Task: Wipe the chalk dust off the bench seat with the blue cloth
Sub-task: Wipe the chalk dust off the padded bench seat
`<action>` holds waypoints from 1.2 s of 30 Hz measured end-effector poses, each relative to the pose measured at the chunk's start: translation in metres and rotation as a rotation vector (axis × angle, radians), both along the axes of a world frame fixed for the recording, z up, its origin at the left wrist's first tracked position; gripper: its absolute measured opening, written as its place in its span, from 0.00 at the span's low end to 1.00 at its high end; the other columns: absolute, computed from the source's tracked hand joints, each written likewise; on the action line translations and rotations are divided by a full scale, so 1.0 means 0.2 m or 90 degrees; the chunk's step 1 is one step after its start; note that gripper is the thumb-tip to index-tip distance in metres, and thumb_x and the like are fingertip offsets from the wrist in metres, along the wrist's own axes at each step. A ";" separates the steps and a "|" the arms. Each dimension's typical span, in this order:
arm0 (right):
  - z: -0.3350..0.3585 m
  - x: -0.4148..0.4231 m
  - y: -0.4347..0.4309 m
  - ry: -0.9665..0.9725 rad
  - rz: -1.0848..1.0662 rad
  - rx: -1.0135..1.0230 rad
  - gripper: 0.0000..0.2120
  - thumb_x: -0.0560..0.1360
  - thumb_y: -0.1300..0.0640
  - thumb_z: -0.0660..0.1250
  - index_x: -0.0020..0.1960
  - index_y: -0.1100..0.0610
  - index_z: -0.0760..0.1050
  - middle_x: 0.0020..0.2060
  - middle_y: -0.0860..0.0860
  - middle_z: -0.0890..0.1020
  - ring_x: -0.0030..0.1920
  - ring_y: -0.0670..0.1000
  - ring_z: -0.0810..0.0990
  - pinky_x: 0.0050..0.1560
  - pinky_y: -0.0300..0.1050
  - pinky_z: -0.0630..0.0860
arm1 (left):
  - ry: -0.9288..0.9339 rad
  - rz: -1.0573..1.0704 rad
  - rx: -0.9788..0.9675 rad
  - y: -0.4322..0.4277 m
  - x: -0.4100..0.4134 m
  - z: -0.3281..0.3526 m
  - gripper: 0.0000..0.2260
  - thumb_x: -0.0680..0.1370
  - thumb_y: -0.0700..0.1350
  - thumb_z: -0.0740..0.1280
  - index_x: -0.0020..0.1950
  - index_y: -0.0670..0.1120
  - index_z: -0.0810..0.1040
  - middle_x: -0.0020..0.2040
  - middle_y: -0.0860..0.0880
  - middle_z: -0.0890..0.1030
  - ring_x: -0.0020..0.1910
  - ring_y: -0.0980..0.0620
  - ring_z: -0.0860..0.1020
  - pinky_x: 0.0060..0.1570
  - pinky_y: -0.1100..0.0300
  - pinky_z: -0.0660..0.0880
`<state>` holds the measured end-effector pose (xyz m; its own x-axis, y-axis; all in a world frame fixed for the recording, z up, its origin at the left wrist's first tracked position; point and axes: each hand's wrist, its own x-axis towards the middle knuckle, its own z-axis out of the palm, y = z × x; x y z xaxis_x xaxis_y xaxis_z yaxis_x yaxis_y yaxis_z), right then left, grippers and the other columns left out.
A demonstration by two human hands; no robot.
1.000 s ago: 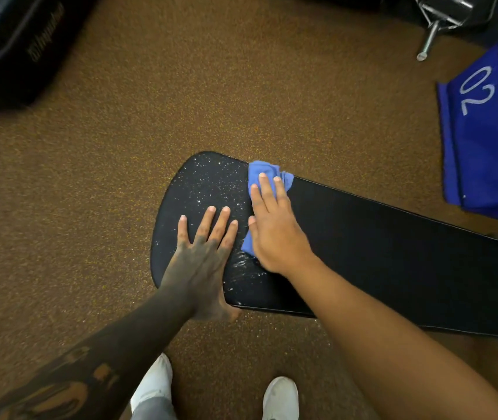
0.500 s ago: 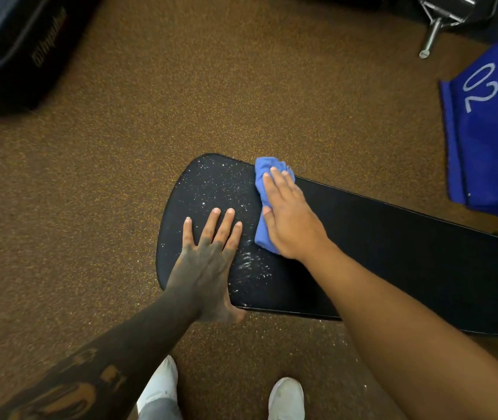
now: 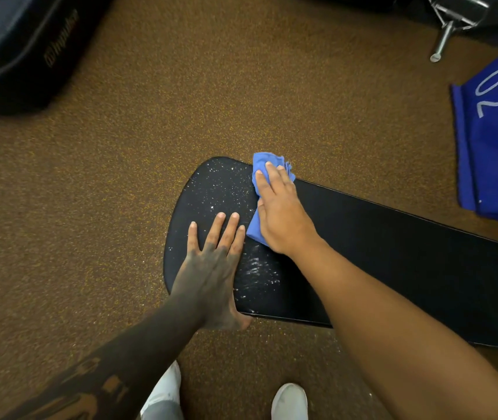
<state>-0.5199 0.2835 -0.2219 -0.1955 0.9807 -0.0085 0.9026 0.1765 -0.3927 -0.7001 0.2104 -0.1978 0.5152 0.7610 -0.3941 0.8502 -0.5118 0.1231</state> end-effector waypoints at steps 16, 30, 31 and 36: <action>0.00 -0.02 -0.05 0.021 0.164 0.030 0.27 0.76 0.71 0.58 0.75 0.65 0.61 0.76 0.62 0.61 0.77 0.62 0.55 0.76 0.54 0.54 | -0.016 0.049 -0.015 -0.02 -0.04 0.01 0.66 0.59 0.82 0.55 0.79 0.41 0.32 0.79 0.41 0.28 0.77 0.42 0.28 0.74 0.31 0.36; 0.00 -0.01 0.03 0.033 0.182 0.029 0.26 0.75 0.72 0.55 0.73 0.68 0.63 0.74 0.64 0.64 0.76 0.64 0.58 0.75 0.55 0.56 | -0.030 0.056 -0.024 -0.02 -0.06 0.02 0.67 0.58 0.83 0.54 0.78 0.39 0.31 0.78 0.42 0.27 0.77 0.43 0.27 0.75 0.33 0.35; 0.00 0.05 0.04 0.026 0.192 0.037 0.25 0.75 0.72 0.55 0.72 0.69 0.65 0.72 0.65 0.66 0.74 0.65 0.61 0.74 0.57 0.58 | -0.036 0.055 -0.024 -0.02 -0.06 0.02 0.67 0.58 0.83 0.55 0.78 0.40 0.32 0.79 0.42 0.28 0.77 0.43 0.28 0.75 0.33 0.36; 0.00 0.01 0.19 0.057 0.022 0.000 0.24 0.77 0.71 0.55 0.73 0.70 0.62 0.73 0.67 0.62 0.75 0.68 0.57 0.74 0.64 0.56 | -0.043 0.055 -0.026 -0.02 -0.09 0.02 0.67 0.58 0.84 0.53 0.78 0.40 0.32 0.79 0.42 0.27 0.77 0.43 0.26 0.75 0.34 0.35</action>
